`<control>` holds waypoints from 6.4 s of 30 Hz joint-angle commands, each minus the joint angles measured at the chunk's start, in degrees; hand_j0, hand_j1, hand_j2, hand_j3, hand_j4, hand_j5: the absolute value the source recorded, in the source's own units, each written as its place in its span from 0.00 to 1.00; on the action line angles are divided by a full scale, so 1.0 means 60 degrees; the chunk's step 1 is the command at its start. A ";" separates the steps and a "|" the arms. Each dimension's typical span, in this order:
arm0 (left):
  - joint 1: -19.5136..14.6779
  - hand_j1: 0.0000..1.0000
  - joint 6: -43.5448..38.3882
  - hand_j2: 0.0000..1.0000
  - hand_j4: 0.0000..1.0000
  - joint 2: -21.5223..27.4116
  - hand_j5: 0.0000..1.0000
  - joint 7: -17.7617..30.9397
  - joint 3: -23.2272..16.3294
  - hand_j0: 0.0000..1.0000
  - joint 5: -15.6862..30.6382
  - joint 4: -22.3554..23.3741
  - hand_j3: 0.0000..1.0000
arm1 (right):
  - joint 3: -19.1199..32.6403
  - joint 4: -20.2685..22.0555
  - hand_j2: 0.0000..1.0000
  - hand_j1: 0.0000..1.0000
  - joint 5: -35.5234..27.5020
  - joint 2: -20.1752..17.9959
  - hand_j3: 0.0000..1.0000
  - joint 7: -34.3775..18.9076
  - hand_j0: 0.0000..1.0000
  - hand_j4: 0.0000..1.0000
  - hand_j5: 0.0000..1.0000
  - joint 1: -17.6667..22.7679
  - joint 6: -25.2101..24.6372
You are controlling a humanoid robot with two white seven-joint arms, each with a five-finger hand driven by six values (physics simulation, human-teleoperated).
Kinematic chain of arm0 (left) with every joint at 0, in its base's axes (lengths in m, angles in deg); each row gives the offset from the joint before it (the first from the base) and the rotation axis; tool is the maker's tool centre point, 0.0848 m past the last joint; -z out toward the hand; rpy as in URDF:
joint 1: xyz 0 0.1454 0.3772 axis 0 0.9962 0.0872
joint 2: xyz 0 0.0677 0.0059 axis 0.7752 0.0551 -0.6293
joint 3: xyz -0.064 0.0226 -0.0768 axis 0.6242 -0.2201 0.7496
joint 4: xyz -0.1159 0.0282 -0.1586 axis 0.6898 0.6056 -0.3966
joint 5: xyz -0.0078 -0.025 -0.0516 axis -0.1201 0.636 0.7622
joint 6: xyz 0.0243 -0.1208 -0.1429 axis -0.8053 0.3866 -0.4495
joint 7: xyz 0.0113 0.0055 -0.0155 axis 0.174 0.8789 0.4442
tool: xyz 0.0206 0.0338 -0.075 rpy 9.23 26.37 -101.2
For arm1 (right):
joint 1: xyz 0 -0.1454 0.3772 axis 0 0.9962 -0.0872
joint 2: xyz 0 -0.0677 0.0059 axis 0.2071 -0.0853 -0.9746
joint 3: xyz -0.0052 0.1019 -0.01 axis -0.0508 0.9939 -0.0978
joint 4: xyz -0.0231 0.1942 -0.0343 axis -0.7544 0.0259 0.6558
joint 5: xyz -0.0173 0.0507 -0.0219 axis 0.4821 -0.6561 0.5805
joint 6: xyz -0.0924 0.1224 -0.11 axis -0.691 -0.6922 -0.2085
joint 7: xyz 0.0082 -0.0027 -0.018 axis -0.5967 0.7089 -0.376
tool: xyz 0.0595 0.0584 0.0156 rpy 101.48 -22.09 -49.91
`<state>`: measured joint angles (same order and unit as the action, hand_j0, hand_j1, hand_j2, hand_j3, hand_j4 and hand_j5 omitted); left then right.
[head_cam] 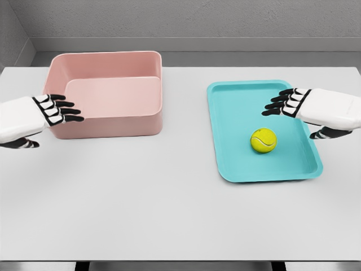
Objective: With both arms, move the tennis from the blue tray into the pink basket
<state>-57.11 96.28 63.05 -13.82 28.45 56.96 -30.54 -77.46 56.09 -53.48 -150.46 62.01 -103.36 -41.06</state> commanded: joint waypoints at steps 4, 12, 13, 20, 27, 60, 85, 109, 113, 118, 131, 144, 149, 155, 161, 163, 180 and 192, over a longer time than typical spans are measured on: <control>0.0000 1.00 -0.0006 1.00 1.00 0.0131 1.00 0.0201 -0.0066 1.00 0.0048 -0.0207 1.00 | 0.0005 0.0008 1.00 1.00 -0.0085 0.0011 1.00 -0.0012 1.00 1.00 1.00 -0.0015 -0.0022; 0.0073 1.00 -0.0006 1.00 1.00 0.0028 1.00 0.0215 -0.0271 1.00 0.0019 -0.0265 1.00 | -0.0083 0.0023 1.00 1.00 0.0296 0.0186 1.00 -0.0070 1.00 1.00 1.00 -0.0117 -0.0022; 0.0073 1.00 -0.0006 1.00 1.00 0.0043 1.00 0.0215 -0.0271 1.00 0.0019 -0.0251 1.00 | -0.0097 0.0023 1.00 1.00 0.0354 0.0274 1.00 -0.0085 1.00 1.00 1.00 -0.0132 -0.0022; 0.0073 1.00 -0.0006 1.00 1.00 0.0072 1.00 0.0215 -0.0257 1.00 0.0034 -0.0265 1.00 | -0.0083 -0.0388 1.00 1.00 0.0955 0.1241 1.00 -0.0905 1.00 1.00 1.00 -0.0381 -0.0022; 0.0073 1.00 -0.0006 1.00 1.00 0.0014 1.00 0.0215 -0.0257 1.00 0.0019 -0.0265 1.00 | -0.0141 -0.0417 1.00 1.00 0.0999 0.1519 1.00 -0.1022 1.00 1.00 1.00 -0.0513 -0.0022; 0.0103 1.00 -0.0006 1.00 1.00 -0.0089 1.00 0.0274 -0.0388 1.00 0.0004 -0.0265 1.00 | -0.3188 -0.3332 0.97 0.97 0.1424 0.2691 0.97 -0.1037 0.97 0.97 0.97 -0.2124 -0.0022; 0.0132 1.00 -0.0006 1.00 1.00 0.0131 1.00 0.0245 -0.0857 1.00 0.0883 0.0057 1.00 | -0.3188 -0.3273 0.60 0.60 0.1570 0.2691 0.60 -0.1037 0.60 0.60 0.60 -0.2021 -0.0022; 0.0190 1.00 -0.0006 1.00 1.00 0.0190 1.00 0.0259 -0.0872 1.00 0.0825 0.0013 1.00 | -0.2734 -0.0900 0.43 0.43 0.1482 0.2677 0.43 -0.1066 0.43 0.43 0.43 -0.2124 -0.0022; 0.0190 1.00 -0.0006 1.00 1.00 0.0190 1.00 0.0259 -0.0872 1.00 0.0825 0.0013 1.00 | -0.2749 -0.0417 0.42 0.42 0.1482 0.2721 0.42 -0.1066 0.42 0.42 0.42 -0.2153 -0.0022; 0.0190 1.00 -0.0006 1.00 1.00 0.0190 1.00 0.0274 -0.0886 1.00 0.0810 0.0013 1.00 | -0.2778 -0.0168 0.42 0.42 0.1541 0.3541 0.42 -0.1096 0.42 0.42 0.42 -0.2124 -0.0022; 0.0205 1.00 -0.0006 1.00 1.00 0.0219 1.00 0.0274 -0.0872 1.00 0.0810 0.0013 1.00 | -0.3291 -0.0299 0.42 0.42 0.2317 0.5826 0.42 -0.1421 0.42 0.42 0.42 -0.2329 -0.0022; 0.0205 1.00 -0.0006 1.00 1.00 0.0248 1.00 0.0274 -0.0872 1.00 0.0796 0.0028 1.00 | -0.3774 -0.2672 0.42 0.42 0.3211 0.7730 0.42 -0.1421 0.42 0.42 0.42 -0.2563 -0.0022; 0.0205 1.00 -0.0006 1.00 1.00 0.0248 1.00 0.0274 -0.0872 1.00 0.0796 0.0013 1.00 | -0.4111 -0.2936 0.42 0.42 0.3431 0.8199 0.42 -0.1421 0.42 0.42 0.42 -0.2666 -0.0022; 0.0205 1.00 -0.0006 1.00 1.00 0.0248 1.00 0.0274 -0.0872 1.00 0.0796 0.0013 1.00 | -0.4419 -0.2951 0.42 0.42 0.3460 0.8346 0.42 -0.1421 0.42 0.42 0.42 -0.2666 -0.0022; 0.0205 1.00 -0.0006 1.00 1.00 0.0234 1.00 0.0274 -0.0872 1.00 0.0796 0.0013 1.00 | -0.4419 -0.2921 0.42 0.42 0.3460 0.8155 0.42 -0.1421 0.42 0.42 0.42 -0.2593 -0.0022; 0.0205 1.00 -0.0006 1.00 1.00 0.0234 1.00 0.0274 -0.0872 1.00 0.0796 0.0013 1.00 | -0.4419 -0.2936 0.43 0.43 0.3460 0.8141 0.43 -0.1421 0.43 0.43 0.43 -0.2578 -0.0022; 0.0205 1.00 -0.0006 1.00 1.00 0.0248 1.00 0.0274 -0.0872 1.00 0.0796 0.0028 1.00 | -0.2603 -0.0373 0.99 0.99 0.3489 0.7350 0.99 -0.1421 0.99 0.99 0.99 -0.2476 -0.0022; 0.0366 1.00 -0.0006 1.00 1.00 -0.0440 1.00 0.0347 -0.0901 1.00 0.0020 0.0086 1.00 | 0.4574 0.0374 1.00 1.00 0.1350 0.5870 1.00 -0.1037 1.00 1.00 1.00 0.0527 -0.0022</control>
<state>-54.92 96.30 61.87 -11.79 23.05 58.40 -30.02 -57.74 58.10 -41.44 -113.22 55.49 -97.65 -40.99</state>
